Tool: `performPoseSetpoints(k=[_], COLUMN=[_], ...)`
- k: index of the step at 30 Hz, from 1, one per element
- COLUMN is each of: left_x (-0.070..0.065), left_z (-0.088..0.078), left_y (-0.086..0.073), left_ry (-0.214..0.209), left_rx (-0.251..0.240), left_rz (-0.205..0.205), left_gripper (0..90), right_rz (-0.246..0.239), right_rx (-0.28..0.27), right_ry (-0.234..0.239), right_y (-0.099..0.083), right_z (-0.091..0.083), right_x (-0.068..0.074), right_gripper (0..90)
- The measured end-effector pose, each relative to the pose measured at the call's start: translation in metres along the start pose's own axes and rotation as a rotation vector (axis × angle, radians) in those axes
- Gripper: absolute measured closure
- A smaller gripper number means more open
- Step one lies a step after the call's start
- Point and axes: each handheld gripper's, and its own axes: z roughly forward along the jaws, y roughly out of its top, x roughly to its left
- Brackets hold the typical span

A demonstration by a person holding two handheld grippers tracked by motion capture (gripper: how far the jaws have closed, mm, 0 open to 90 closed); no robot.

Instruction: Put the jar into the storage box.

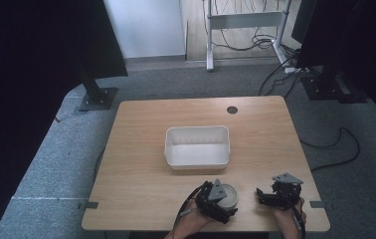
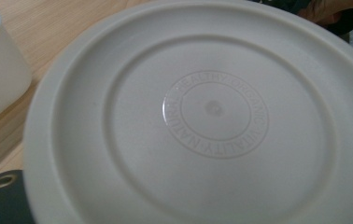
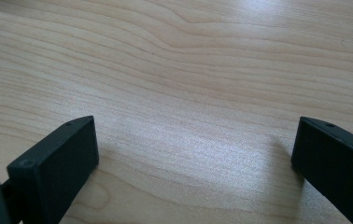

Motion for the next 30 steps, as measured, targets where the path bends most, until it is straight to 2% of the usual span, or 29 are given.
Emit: performPoseSetpoints(k=[4,9,30], left_x=[0.001,0.005,0.016], left_z=[-0.001,-0.003,-0.022], left_y=[0.0,0.0,0.012], left_ry=[0.002,0.025,0.059], left_rx=[-0.001,-0.003,-0.009], left_rz=[-0.014,-0.026,-0.004], left_gripper=[9.8,9.8,9.9], right_rz=[0.0,0.0,-0.001], right_rx=[0.0,0.0,0.0], right_ry=[0.0,0.0,0.0], right_y=[0.0,0.0,0.0], right_z=[0.0,0.0,0.0], right_x=[0.0,0.0,0.0], right_gripper=[0.1,0.1,0.1])
